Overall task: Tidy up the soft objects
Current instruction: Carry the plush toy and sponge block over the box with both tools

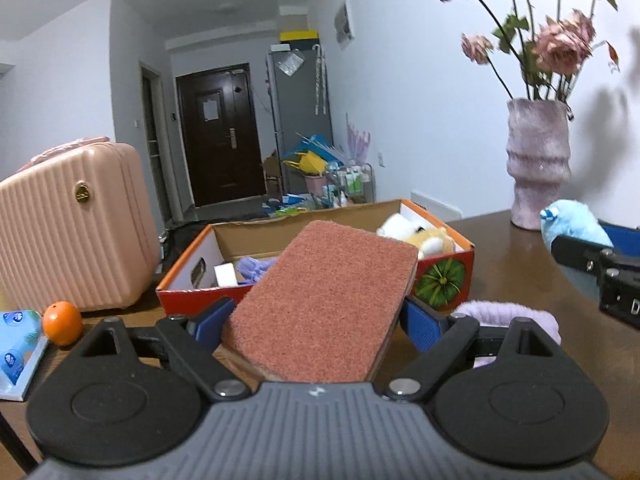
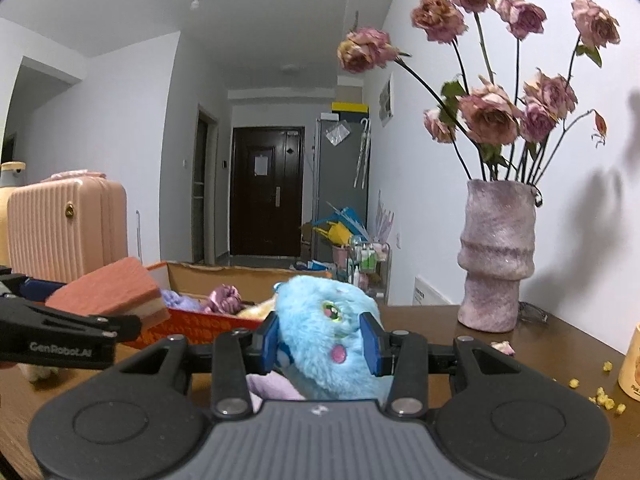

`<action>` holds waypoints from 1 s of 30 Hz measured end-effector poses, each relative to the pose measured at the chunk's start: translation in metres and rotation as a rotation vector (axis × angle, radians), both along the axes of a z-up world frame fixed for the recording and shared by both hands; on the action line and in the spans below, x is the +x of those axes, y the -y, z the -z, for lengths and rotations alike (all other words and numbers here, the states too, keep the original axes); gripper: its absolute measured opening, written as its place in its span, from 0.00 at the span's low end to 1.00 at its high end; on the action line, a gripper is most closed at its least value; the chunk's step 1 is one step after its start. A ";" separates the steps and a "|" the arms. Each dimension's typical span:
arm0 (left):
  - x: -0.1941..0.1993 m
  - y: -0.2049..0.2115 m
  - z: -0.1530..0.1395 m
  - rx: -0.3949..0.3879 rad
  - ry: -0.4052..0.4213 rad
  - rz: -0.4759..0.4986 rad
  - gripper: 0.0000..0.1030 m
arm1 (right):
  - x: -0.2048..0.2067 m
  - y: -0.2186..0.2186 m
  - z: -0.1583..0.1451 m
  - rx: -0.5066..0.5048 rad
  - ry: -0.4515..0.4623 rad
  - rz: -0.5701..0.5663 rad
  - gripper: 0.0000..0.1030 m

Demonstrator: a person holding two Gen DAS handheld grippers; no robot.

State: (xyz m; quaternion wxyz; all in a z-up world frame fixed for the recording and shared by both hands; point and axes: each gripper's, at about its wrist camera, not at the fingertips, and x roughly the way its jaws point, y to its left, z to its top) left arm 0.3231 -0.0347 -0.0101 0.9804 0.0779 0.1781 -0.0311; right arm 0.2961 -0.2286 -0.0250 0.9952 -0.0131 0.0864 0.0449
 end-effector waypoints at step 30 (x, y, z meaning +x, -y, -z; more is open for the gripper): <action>0.057 -0.059 -0.029 -0.180 0.099 -0.207 0.87 | 0.070 -0.084 -0.009 0.113 0.023 -0.105 0.40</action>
